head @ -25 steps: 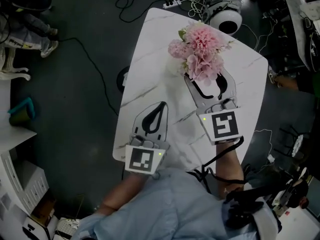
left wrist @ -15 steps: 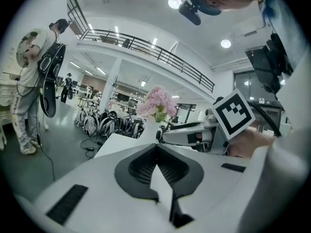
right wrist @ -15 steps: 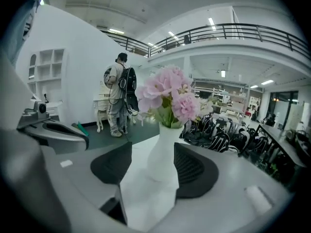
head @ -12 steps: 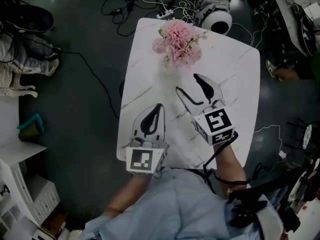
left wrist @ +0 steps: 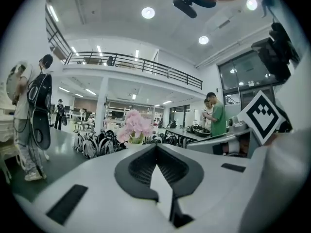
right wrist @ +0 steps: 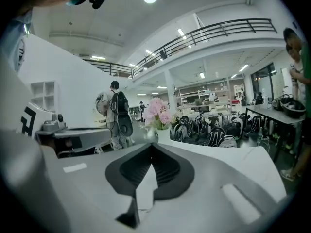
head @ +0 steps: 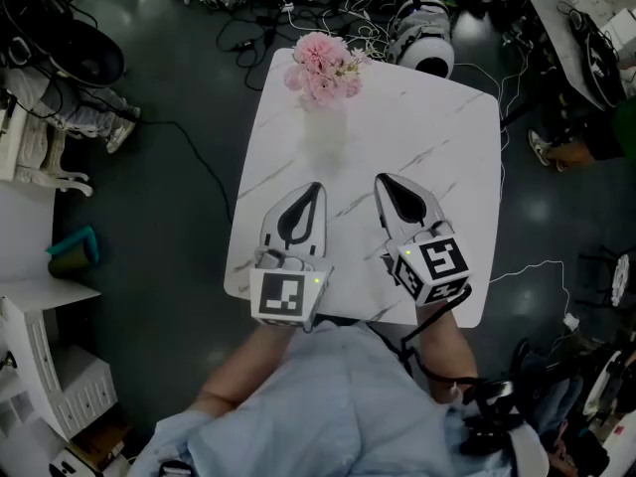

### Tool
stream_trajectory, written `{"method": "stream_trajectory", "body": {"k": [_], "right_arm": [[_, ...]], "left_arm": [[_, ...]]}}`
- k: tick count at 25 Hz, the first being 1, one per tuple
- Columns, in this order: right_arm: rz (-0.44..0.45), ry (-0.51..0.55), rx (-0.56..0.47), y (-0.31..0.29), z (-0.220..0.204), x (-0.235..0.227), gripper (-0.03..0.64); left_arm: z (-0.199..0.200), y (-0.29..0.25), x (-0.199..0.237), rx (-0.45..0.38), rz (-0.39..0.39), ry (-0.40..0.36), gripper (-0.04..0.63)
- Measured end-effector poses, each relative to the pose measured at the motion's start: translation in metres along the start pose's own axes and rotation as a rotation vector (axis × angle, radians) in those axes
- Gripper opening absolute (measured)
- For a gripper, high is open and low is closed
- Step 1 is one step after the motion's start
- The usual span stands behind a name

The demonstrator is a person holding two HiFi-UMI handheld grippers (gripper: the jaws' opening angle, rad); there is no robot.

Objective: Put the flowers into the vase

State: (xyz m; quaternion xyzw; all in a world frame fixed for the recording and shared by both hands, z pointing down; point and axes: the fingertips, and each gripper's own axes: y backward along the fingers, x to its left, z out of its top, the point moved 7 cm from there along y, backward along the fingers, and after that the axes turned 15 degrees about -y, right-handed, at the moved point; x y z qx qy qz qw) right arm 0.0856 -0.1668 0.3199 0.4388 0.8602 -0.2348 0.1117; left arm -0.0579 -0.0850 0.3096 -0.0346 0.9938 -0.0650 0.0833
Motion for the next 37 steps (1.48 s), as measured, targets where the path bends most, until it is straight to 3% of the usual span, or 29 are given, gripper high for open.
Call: {"method": "stream_trajectory", "body": {"k": [4, 13, 22, 37], "right_arm": [[0.002, -0.017, -0.032, 0.024, -0.008, 0.007, 0.002], [0.036, -0.004, -0.068, 0.049, -0.015, 0.017, 0.000], [0.074, 0.015, -0.107, 0.062, -0.010, 0.040, 0.000], [0.058, 0.019, -0.122, 0.058, 0.006, 0.031, 0.000]], "left_arm": [[-0.003, 0.013, -0.017, 0.000, -0.014, 0.028, 0.005], [0.011, 0.037, -0.027, -0.035, 0.035, -0.039, 0.006], [0.026, 0.060, -0.035, -0.066, 0.018, -0.057, 0.005], [0.034, 0.041, -0.041, -0.083, -0.002, -0.056, 0.005]]}}
